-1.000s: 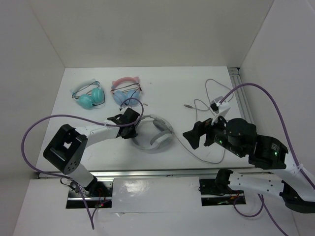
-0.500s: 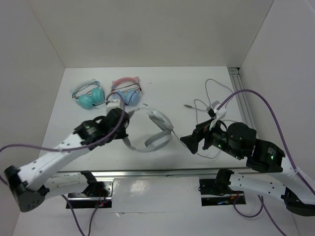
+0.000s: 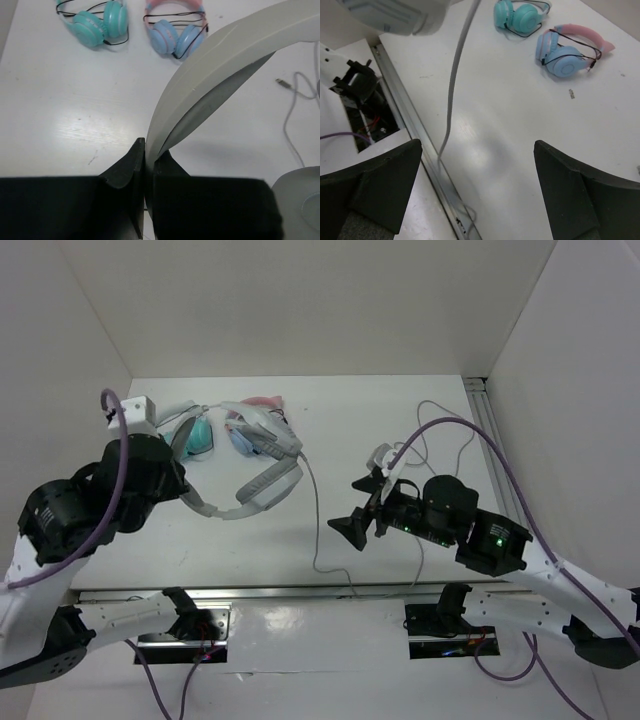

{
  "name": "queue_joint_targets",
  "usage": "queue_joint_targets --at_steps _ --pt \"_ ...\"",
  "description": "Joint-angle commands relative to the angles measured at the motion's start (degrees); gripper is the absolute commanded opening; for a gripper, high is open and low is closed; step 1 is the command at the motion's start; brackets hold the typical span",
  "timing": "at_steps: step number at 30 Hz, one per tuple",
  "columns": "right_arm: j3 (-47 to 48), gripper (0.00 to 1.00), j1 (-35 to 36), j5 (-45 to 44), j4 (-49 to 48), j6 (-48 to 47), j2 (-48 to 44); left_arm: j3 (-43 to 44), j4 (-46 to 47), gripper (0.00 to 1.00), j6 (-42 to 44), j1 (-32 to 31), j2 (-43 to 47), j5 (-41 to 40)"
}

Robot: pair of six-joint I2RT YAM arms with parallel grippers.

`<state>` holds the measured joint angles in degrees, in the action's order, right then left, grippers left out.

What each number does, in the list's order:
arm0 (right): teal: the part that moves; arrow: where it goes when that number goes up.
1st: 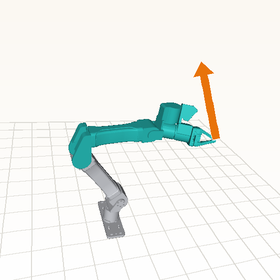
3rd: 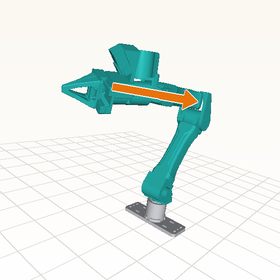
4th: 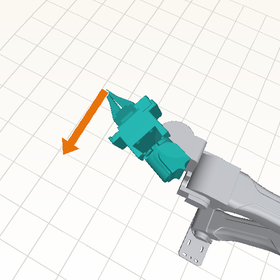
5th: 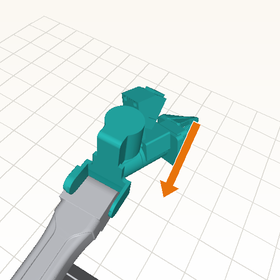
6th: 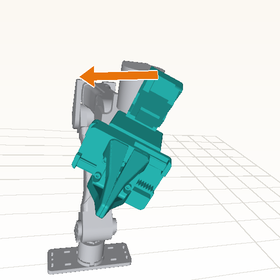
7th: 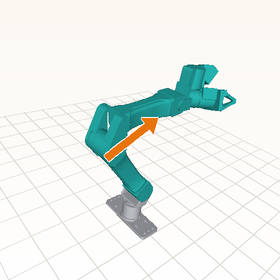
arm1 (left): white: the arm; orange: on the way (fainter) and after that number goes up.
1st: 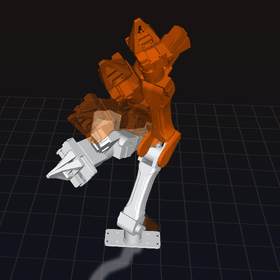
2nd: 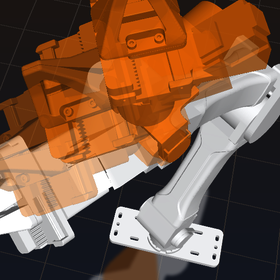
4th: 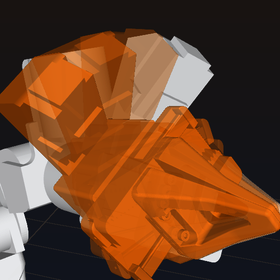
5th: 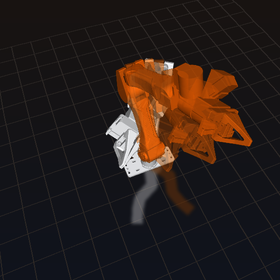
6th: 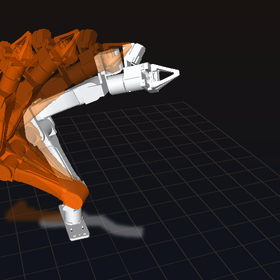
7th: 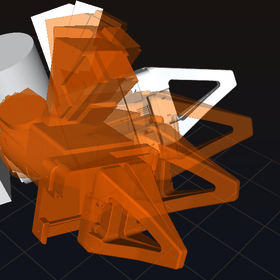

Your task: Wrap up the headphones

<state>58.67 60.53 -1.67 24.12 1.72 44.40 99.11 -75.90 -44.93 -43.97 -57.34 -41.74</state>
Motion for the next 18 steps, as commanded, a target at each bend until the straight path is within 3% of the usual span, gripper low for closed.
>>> queue_joint_targets --at_steps 1,5,9,18 --pt "2.0 1.00 -0.2 -4.0 -5.7 -4.3 0.6 3.8 -2.2 0.00 0.0 0.5 -2.2 -2.3" --pt "-0.5 1.00 -0.2 -8.1 -8.3 -5.6 1.1 7.2 -2.2 0.00 1.9 2.3 -2.2 -1.5" --pt "-2.9 1.00 -0.2 -5.0 -11.0 -5.5 1.7 9.8 -2.2 0.00 4.5 3.4 -2.8 0.2" --pt "-11.7 0.97 -0.2 2.8 -26.7 -1.5 3.4 12.8 -2.2 0.00 4.5 5.2 -4.5 3.9"
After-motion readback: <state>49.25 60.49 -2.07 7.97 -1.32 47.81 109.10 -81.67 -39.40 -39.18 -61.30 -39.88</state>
